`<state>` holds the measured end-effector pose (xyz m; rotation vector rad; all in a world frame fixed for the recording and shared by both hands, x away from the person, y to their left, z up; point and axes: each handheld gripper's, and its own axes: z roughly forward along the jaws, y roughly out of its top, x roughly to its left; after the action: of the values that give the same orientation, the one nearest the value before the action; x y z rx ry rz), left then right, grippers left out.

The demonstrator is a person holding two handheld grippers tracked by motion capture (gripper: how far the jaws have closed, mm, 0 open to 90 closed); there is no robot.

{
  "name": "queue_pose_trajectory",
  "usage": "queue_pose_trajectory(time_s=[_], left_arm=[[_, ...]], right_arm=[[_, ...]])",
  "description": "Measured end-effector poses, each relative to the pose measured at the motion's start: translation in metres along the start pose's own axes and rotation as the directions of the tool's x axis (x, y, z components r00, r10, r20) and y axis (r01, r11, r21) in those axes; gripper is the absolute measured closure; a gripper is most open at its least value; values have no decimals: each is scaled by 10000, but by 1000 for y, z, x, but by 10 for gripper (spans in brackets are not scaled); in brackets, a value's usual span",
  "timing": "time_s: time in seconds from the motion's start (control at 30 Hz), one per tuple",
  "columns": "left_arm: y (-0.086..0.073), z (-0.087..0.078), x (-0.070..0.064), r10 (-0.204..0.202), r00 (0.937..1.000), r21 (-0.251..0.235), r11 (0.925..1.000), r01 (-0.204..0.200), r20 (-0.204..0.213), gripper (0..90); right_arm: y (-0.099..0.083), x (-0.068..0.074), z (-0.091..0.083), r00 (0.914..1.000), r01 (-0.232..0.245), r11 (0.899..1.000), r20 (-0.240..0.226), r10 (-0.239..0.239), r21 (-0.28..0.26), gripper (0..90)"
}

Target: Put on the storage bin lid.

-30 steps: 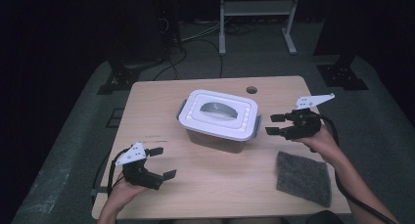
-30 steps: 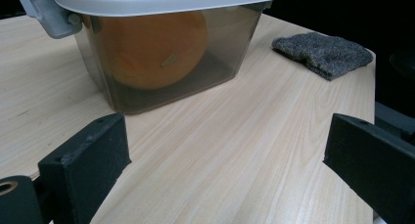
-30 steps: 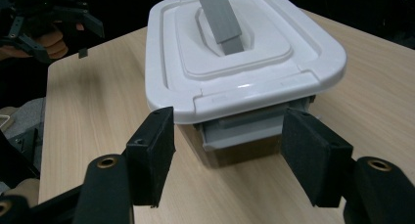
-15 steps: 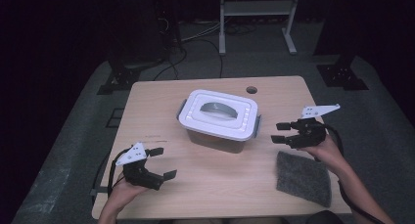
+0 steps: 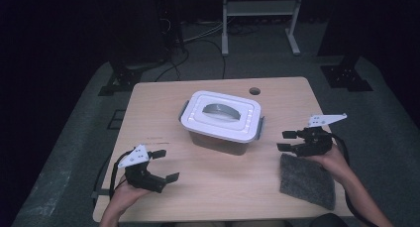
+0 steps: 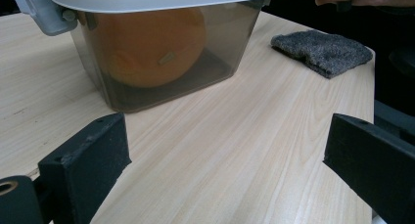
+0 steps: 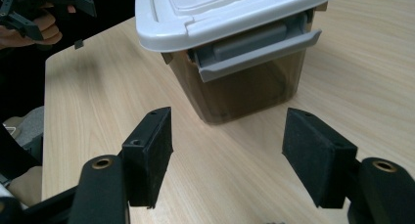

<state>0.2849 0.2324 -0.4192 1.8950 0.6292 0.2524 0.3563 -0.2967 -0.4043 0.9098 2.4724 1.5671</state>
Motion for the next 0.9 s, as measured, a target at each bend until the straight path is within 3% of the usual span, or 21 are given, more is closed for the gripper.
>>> queue_pose_trajectory(time_s=[0.9], left_arm=[[0,2,-1,19,10000,53,10000,-19,35,22]], right_arm=[[-37,1,-4,9985,-531,9986,92,531,35,333]])
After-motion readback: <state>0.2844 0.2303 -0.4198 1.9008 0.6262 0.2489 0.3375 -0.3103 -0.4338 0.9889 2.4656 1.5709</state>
